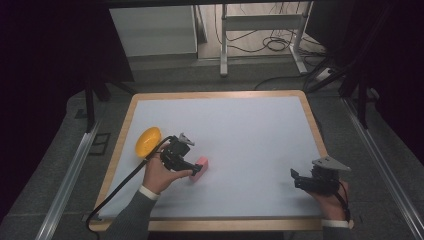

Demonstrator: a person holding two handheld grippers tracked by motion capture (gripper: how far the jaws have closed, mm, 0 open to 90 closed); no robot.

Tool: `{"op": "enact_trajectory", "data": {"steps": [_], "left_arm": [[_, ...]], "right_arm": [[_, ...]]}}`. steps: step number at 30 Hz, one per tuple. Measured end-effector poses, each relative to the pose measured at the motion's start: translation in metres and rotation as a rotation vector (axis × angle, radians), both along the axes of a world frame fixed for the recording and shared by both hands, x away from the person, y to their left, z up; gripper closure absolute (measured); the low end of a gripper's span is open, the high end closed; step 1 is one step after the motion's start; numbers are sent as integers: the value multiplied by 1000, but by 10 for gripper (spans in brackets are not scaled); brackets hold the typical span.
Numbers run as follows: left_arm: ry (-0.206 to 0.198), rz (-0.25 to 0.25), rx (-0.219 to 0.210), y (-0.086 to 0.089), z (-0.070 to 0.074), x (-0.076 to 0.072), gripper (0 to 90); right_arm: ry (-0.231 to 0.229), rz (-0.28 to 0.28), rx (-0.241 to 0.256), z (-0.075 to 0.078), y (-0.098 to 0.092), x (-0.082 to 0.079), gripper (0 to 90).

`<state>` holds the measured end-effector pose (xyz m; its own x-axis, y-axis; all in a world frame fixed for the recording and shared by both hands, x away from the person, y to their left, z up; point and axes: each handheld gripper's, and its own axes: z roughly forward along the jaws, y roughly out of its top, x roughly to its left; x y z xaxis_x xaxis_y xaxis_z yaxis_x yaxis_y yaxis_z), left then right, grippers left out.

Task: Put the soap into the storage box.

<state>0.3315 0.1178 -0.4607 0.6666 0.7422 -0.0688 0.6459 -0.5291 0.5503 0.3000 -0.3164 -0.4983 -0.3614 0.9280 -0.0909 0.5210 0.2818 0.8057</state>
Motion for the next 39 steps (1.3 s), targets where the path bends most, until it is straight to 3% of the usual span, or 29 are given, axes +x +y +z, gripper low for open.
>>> {"op": "enact_trajectory", "data": {"steps": [21,31,34,39], "left_arm": [[57,7,71,-23,-27,14,346],[79,6,95,-27,-37,14,466],[84,4,85,-27,-39,13,525],[67,9,86,-27,-38,12,590]], "right_arm": [[3,-6,-13,-1,0,0,83],[2,-10,-14,-1,-1,0,83],[2,-10,-14,-1,-1,0,83],[3,-11,-16,-1,-2,0,83]]}}
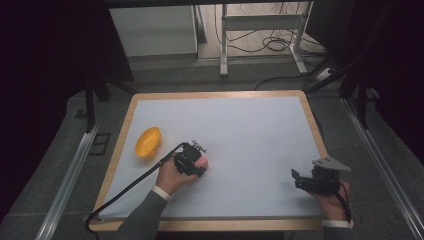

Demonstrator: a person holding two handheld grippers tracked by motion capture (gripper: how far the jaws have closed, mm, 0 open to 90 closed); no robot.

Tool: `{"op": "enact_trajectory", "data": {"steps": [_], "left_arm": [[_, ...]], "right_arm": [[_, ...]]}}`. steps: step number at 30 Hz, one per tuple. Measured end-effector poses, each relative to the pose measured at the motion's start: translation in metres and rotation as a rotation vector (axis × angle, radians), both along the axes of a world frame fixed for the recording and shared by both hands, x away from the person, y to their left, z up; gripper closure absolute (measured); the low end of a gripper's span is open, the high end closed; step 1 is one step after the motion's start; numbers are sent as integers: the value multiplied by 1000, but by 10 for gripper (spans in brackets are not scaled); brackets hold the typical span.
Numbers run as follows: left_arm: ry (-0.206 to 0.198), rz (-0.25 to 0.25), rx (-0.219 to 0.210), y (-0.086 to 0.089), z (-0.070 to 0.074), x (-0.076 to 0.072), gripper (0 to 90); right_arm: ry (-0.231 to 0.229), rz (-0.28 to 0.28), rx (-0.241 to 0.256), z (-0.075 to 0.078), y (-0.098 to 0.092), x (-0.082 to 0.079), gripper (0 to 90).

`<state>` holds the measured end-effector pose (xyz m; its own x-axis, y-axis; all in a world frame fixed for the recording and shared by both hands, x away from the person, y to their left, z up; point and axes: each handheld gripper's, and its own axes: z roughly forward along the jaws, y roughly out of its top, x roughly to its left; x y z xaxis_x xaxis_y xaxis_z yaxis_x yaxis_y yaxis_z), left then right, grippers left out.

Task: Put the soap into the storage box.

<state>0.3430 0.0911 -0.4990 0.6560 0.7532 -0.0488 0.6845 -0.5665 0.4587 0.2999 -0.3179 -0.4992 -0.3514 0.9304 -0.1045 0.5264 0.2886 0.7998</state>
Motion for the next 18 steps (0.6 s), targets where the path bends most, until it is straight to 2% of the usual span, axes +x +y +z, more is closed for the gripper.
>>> {"op": "enact_trajectory", "data": {"steps": [4,5,8,18], "left_arm": [[-9,-2,-4,1,0,-1,601],[-25,-3,-6,0,0,-3,601],[-35,-7,-23,1,2,-5,601],[-80,13,-62,17,24,-7,601]], "right_arm": [[-1,-1,-1,0,0,0,83],[-1,-2,-1,0,0,0,83],[-1,-2,-3,0,-1,0,83],[-3,-7,4,1,-2,0,83]]}}
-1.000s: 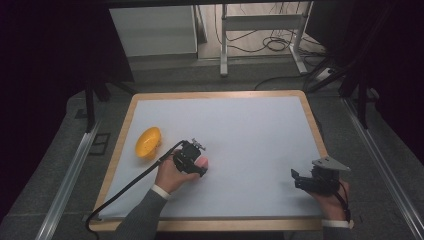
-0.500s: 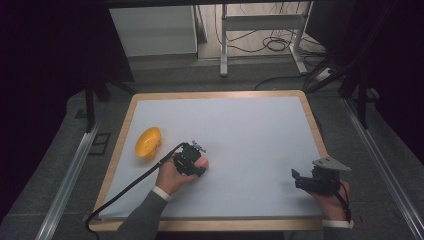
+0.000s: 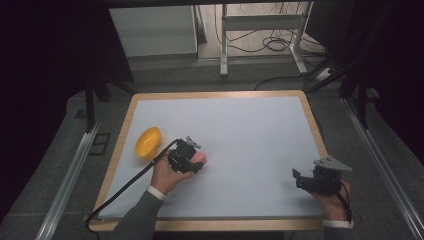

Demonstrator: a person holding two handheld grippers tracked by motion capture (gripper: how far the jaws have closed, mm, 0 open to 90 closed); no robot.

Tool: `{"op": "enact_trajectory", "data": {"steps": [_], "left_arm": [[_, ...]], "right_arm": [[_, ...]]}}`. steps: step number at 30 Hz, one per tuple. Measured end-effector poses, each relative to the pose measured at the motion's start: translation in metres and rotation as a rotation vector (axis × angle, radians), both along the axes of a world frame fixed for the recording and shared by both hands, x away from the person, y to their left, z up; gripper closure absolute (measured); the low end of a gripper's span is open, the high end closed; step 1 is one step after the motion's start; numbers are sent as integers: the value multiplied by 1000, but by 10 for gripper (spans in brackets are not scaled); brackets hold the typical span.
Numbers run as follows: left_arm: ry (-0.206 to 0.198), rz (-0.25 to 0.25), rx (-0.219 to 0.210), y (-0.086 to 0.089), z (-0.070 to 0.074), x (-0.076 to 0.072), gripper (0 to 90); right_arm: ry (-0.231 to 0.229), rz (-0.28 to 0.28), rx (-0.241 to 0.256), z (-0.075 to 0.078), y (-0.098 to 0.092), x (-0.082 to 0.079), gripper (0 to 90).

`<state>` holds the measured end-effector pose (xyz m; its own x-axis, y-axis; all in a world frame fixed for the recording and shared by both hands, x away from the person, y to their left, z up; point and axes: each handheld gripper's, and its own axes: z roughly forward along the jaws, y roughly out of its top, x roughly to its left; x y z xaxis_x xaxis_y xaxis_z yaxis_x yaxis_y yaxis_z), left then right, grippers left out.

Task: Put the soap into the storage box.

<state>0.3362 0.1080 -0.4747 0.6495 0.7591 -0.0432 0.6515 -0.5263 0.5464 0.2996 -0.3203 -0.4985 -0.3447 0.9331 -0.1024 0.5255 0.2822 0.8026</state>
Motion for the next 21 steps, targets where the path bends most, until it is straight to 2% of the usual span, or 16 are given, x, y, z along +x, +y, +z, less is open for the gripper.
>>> {"op": "enact_trajectory", "data": {"steps": [11,21], "left_arm": [[-48,45,-38,25,22,-1,601],[-83,83,-58,44,35,-2,602]], "right_arm": [[2,-4,-2,-1,0,0,83],[4,-4,-5,-1,0,0,83]]}}
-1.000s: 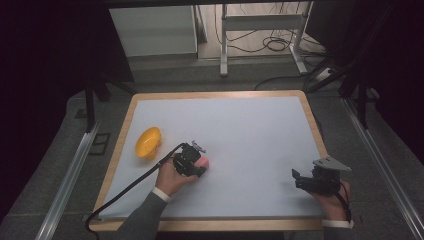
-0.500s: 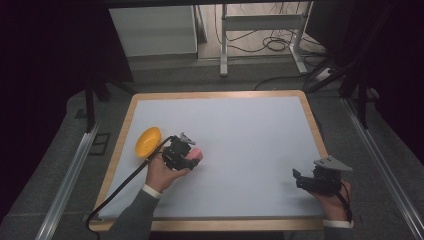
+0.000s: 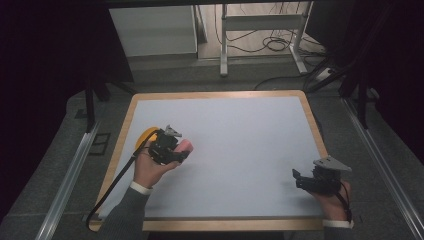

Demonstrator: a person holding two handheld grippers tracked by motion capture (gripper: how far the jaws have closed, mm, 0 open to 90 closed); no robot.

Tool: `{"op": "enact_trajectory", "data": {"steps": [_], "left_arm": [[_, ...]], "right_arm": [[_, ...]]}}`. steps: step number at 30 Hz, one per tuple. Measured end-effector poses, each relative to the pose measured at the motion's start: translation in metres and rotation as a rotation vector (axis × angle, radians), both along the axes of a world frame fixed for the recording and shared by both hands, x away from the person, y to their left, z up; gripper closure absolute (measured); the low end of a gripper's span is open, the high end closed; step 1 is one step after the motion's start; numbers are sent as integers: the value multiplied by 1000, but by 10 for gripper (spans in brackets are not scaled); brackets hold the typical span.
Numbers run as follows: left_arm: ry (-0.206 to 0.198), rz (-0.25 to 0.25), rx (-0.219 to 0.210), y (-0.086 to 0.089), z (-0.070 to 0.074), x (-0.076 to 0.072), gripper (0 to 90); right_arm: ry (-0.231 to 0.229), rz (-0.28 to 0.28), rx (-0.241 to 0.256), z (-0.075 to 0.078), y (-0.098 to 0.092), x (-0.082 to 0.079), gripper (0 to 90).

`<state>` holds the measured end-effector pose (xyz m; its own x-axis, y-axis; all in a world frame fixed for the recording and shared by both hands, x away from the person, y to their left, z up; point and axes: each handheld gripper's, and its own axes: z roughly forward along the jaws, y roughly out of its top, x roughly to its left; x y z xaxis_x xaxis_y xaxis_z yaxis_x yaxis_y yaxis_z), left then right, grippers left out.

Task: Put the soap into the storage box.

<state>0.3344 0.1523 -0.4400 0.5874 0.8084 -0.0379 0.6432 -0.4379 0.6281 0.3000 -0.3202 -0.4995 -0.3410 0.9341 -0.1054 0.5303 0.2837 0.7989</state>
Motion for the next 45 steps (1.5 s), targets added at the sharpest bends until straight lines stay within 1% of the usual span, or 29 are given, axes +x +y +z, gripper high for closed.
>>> {"op": "enact_trajectory", "data": {"steps": [2,12,27,45], "left_arm": [[4,2,-4,2,1,0,602],[-12,25,-7,12,8,1,602],[-28,82,-15,37,17,4,602],[-26,138,-24,61,15,6,602]], "right_arm": [[1,0,1,0,0,0,83],[-2,-4,5,1,-2,0,83],[-1,-4,6,1,-2,0,83],[5,-7,-2,0,-2,0,83]]}}
